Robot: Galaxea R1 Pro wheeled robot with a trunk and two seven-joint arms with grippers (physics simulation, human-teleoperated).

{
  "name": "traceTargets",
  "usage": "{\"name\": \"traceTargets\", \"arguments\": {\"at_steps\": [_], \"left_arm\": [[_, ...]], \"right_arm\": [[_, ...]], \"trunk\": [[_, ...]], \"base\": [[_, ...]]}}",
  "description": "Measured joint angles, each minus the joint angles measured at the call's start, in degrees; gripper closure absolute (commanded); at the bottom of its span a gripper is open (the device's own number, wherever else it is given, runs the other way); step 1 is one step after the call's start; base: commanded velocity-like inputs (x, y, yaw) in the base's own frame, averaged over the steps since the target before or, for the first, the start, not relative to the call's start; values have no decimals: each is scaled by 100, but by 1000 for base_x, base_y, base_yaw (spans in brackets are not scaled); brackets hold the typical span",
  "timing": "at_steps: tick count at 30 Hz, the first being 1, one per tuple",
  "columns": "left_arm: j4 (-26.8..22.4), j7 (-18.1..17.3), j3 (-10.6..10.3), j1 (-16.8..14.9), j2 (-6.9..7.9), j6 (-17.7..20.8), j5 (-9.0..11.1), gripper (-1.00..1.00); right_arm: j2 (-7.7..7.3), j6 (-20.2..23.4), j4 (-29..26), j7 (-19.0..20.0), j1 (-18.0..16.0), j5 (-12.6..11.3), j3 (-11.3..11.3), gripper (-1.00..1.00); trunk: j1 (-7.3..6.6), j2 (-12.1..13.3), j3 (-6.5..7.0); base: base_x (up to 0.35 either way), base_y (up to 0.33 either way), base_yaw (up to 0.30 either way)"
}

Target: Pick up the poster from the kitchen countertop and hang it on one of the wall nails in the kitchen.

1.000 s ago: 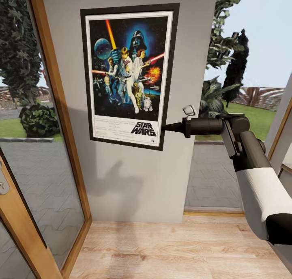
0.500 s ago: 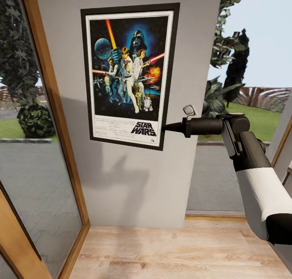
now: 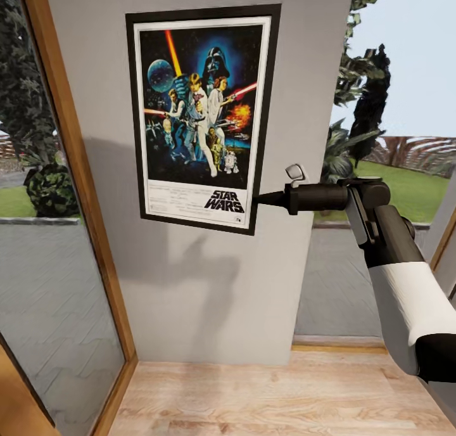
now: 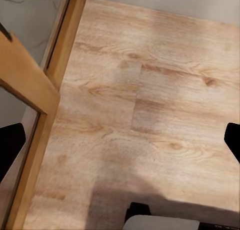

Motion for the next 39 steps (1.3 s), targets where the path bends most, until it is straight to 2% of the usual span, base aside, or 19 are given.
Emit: {"name": "traceTargets", "arguments": {"at_steps": [39], "left_arm": [[-1,0,0,0,0,1,0,-100]], "right_arm": [[0,-1,-9,1,0,2,0,100]], "trunk": [[2,1,0]], "base": [[311,83,0]]}}
